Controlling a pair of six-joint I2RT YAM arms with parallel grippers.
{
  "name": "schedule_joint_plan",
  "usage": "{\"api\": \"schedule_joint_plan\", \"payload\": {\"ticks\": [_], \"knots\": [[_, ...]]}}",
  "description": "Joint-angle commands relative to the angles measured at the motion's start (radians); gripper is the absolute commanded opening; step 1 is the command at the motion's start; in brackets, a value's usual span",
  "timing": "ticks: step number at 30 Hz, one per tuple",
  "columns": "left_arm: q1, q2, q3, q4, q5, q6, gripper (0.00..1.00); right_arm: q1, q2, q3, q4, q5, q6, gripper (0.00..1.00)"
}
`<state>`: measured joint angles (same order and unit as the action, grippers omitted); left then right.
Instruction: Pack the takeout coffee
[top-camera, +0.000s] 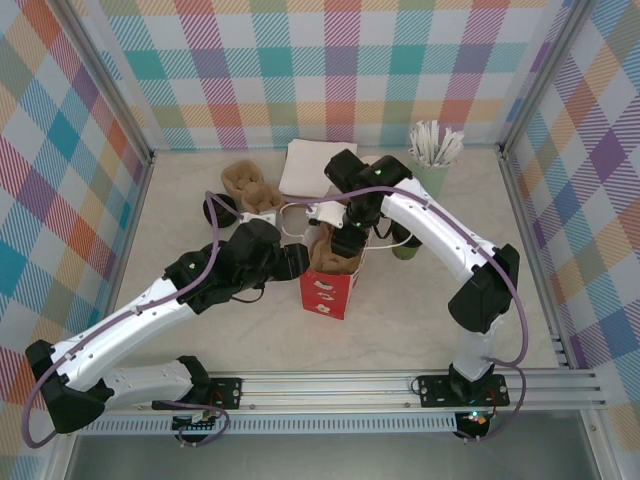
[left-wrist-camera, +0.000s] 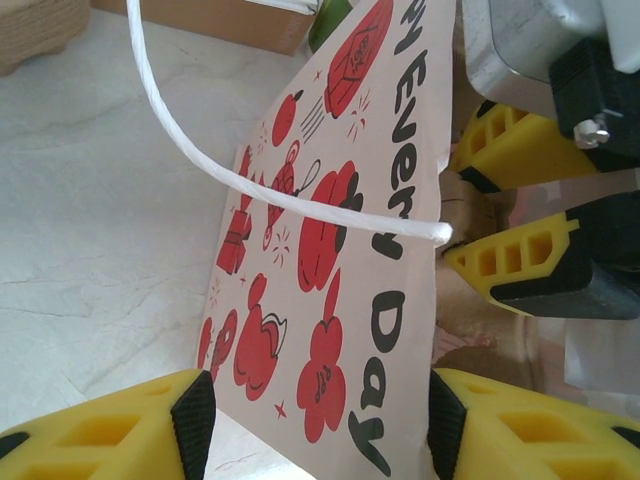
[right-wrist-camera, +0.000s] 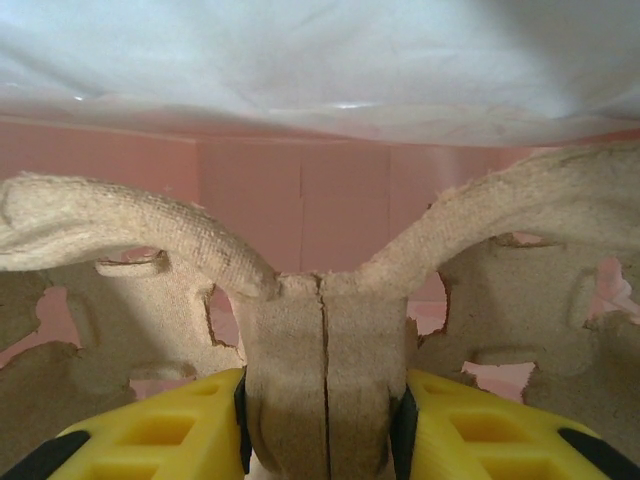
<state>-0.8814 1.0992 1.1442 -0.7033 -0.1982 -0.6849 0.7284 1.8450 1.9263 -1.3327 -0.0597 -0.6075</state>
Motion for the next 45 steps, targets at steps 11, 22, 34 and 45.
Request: {"api": "schedule_joint_plan", "payload": {"ticks": [11,22,34,45], "knots": [[0.007,0.027,0.061,-0.069,-0.109,-0.016,0.59,0.008,-0.031,-0.040,-0.021,0.000,-0.011,0.41],[0.007,0.102,0.115,-0.042,-0.140,0.021,0.68,0.008,-0.050,-0.076,0.010,-0.037,0.011,0.41],[0.009,0.118,0.125,-0.085,-0.248,0.008,0.66,0.007,-0.035,-0.108,-0.018,-0.014,0.009,0.41],[0.010,0.117,0.121,-0.058,-0.204,0.026,0.61,0.008,0.035,-0.088,-0.080,-0.005,0.032,0.42]]}}
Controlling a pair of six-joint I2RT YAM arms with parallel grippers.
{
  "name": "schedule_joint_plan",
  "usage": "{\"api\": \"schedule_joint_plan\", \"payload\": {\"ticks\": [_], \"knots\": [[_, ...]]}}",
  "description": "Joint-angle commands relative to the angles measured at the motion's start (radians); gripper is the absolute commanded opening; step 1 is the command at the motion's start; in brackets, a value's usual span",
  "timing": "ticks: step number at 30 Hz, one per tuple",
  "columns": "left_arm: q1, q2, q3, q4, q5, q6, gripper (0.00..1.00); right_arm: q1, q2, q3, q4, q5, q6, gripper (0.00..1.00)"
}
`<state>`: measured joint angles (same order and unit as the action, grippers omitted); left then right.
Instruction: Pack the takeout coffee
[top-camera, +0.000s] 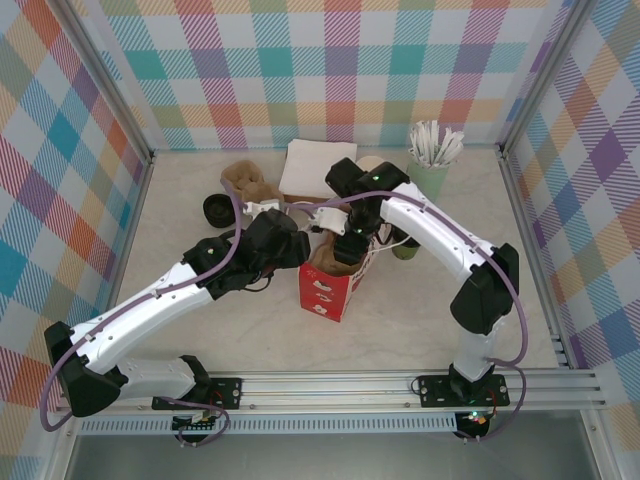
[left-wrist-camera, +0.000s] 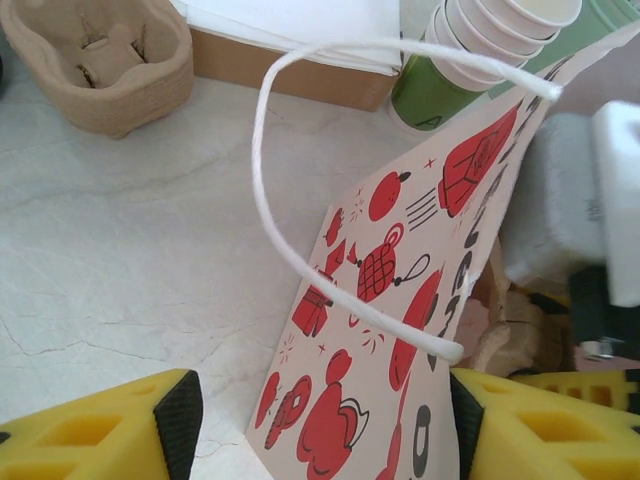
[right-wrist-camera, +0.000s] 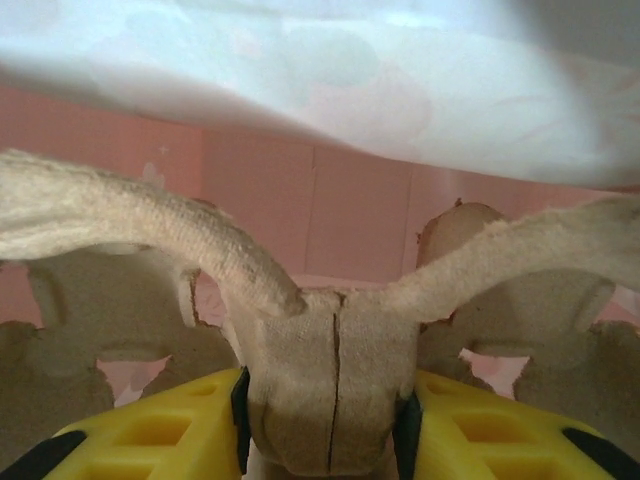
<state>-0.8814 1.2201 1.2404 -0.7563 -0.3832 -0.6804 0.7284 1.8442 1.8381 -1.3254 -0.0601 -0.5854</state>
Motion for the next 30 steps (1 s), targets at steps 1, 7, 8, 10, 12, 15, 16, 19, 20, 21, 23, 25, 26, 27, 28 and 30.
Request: {"api": "schedule_joint_plan", "payload": {"ticks": [1,7,8,10,12,15,16,19,20,21,23,25,26,27,28,30], "knots": [[0.010,-0.005,0.022,0.004,-0.010,0.025,0.57,0.007,0.037,-0.001,-0.089,-0.003,0.013,0.42],[0.010,0.004,0.017,0.067,0.055,0.074,0.35,0.008,0.030,0.005,-0.081,-0.020,0.014,0.43],[0.010,0.003,0.016,0.076,0.062,0.079,0.32,0.008,0.032,0.008,-0.085,-0.019,0.015,0.43],[0.010,-0.001,0.015,0.088,0.068,0.087,0.25,0.008,0.036,0.014,-0.095,-0.017,0.016,0.44],[0.009,-0.005,0.015,0.095,0.066,0.093,0.19,0.008,0.037,0.018,-0.104,-0.014,0.018,0.44],[0.009,-0.013,0.013,0.101,0.066,0.097,0.10,0.008,0.041,0.019,-0.111,-0.007,0.022,0.45],[0.009,-0.014,0.012,0.103,0.067,0.097,0.08,0.007,0.043,0.018,-0.112,-0.006,0.024,0.45],[0.008,-0.021,0.009,0.109,0.070,0.098,0.04,0.008,0.050,0.022,-0.112,0.004,0.029,0.45],[0.008,-0.022,0.009,0.109,0.070,0.097,0.02,0.008,0.054,0.024,-0.112,0.006,0.033,0.45],[0.009,-0.024,0.009,0.110,0.068,0.099,0.01,0.008,0.056,0.027,-0.113,0.008,0.035,0.45],[0.008,-0.030,0.008,0.113,0.066,0.099,0.00,0.008,0.065,0.035,-0.119,0.008,0.040,0.46],[0.009,-0.032,0.008,0.113,0.064,0.098,0.00,0.006,0.073,0.044,-0.127,0.011,0.048,0.47],[0.008,-0.033,0.008,0.113,0.064,0.097,0.00,0.006,0.077,0.049,-0.133,0.014,0.050,0.47],[0.008,-0.035,0.007,0.113,0.063,0.098,0.00,0.005,0.079,0.052,-0.134,0.017,0.053,0.47],[0.007,-0.038,0.005,0.113,0.062,0.096,0.00,0.006,0.082,0.057,-0.136,0.019,0.057,0.48],[0.007,-0.040,0.003,0.115,0.061,0.097,0.00,0.006,0.085,0.062,-0.140,0.014,0.060,0.50]]}}
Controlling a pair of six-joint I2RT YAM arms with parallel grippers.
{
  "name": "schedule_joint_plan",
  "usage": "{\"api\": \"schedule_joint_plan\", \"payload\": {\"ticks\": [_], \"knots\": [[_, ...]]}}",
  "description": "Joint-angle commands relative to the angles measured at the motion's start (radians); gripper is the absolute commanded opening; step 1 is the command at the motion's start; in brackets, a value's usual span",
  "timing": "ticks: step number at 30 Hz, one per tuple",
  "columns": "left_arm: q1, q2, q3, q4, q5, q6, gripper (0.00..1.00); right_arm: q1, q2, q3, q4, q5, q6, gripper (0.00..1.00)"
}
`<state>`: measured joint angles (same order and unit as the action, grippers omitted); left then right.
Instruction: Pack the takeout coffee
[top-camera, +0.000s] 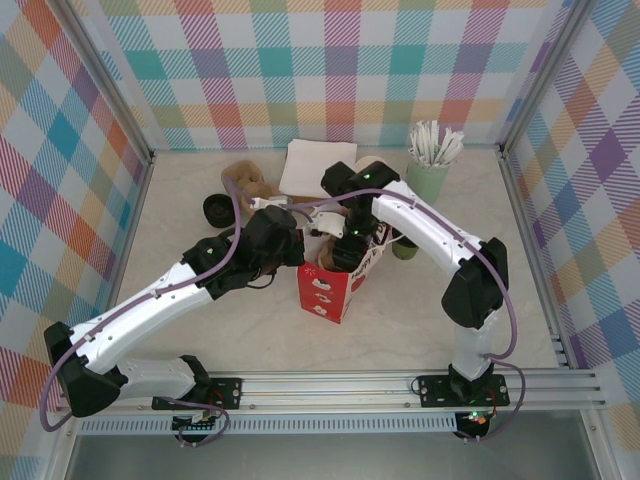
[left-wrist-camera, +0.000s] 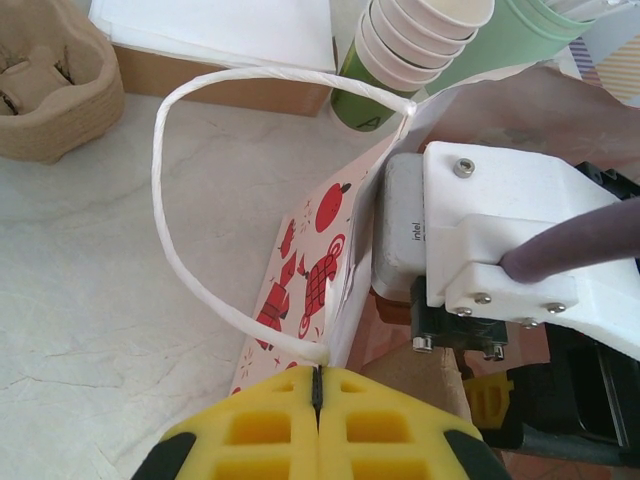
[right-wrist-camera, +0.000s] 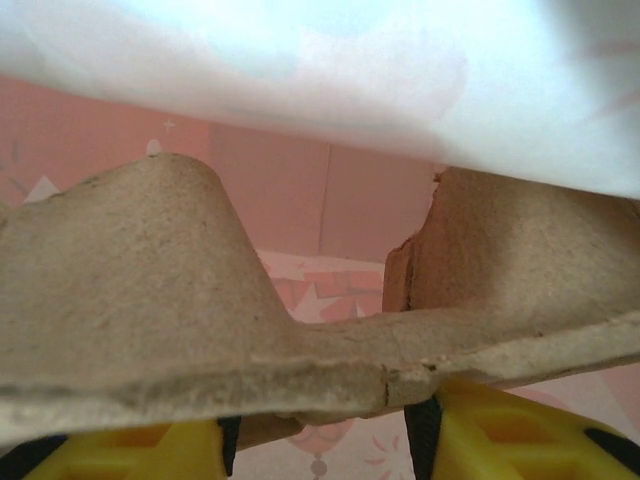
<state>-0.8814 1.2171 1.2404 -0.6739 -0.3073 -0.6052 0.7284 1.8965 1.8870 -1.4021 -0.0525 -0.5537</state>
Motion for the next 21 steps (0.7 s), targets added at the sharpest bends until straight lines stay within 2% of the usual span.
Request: {"api": "schedule_joint_plan", "payload": {"ticks": [1,13,21], "knots": [[0.007,-0.038,0.003,0.033,-0.014,0.021,0.00,0.006,0.036,0.017,-0.065,0.006,0.030,0.52],[0.003,-0.035,-0.007,0.039,-0.002,0.022,0.00,0.005,0.037,0.077,-0.076,0.001,0.041,0.71],[0.000,-0.038,-0.024,0.042,0.001,0.007,0.00,0.002,0.038,0.140,-0.068,-0.010,0.050,0.76]]}}
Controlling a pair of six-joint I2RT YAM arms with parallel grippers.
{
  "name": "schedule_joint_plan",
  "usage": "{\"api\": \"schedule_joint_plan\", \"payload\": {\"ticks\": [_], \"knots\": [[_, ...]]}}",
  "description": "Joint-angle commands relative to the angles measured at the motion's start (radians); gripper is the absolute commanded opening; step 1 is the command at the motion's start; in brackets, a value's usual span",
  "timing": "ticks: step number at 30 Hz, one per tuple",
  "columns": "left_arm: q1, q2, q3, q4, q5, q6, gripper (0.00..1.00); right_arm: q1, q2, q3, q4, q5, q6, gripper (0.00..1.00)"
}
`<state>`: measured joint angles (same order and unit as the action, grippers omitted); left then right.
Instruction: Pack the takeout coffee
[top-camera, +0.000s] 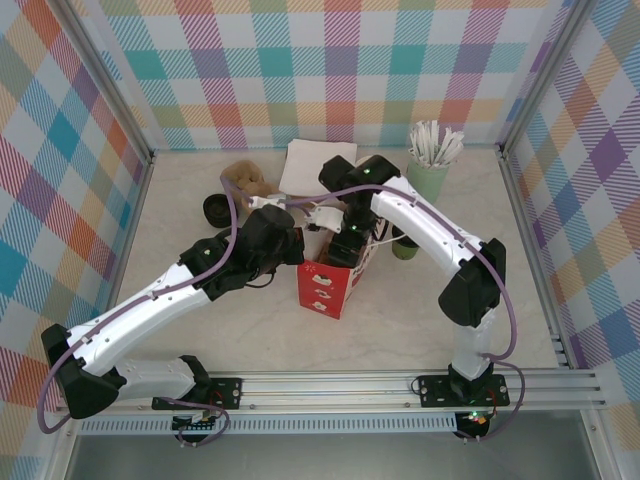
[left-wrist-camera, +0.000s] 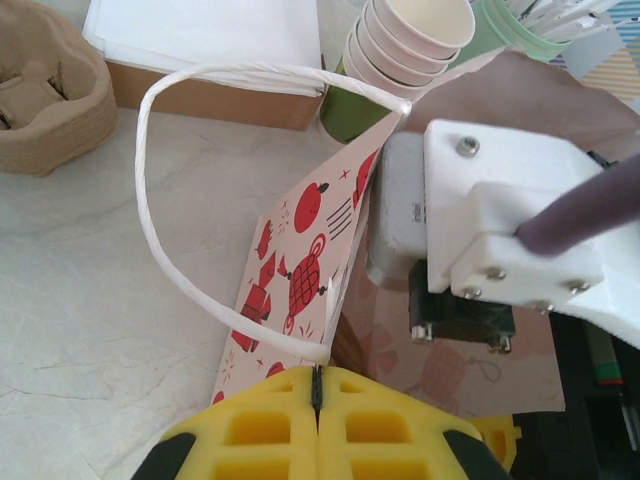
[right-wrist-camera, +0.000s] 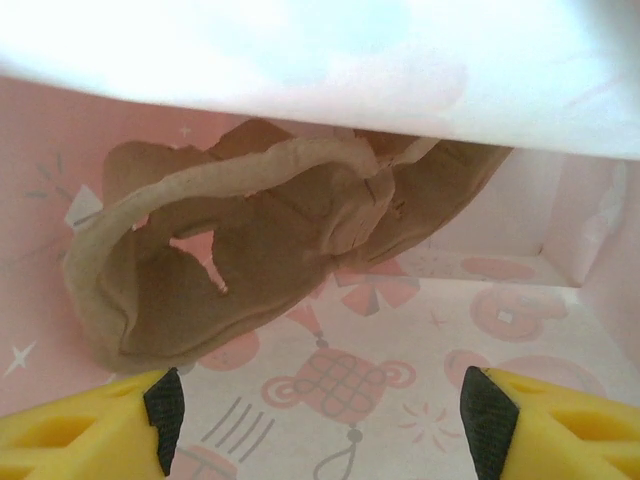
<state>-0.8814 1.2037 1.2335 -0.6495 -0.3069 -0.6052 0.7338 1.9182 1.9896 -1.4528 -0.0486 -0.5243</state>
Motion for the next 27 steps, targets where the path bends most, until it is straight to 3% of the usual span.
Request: {"api": "schedule_joint_plan", "payload": {"ticks": [1,18,27], "knots": [[0.000,-0.024,-0.017,0.016,0.001,0.004,0.00,-0.006,0.015,0.046,-0.016,-0.018,0.021,0.76],[-0.005,-0.043,-0.049,0.007,-0.010,-0.040,0.00,-0.068,-0.085,0.201,0.151,-0.099,0.140,0.85],[-0.009,-0.067,-0.055,-0.007,-0.031,-0.051,0.00,-0.098,-0.248,0.154,0.358,-0.065,0.244,1.00]]}}
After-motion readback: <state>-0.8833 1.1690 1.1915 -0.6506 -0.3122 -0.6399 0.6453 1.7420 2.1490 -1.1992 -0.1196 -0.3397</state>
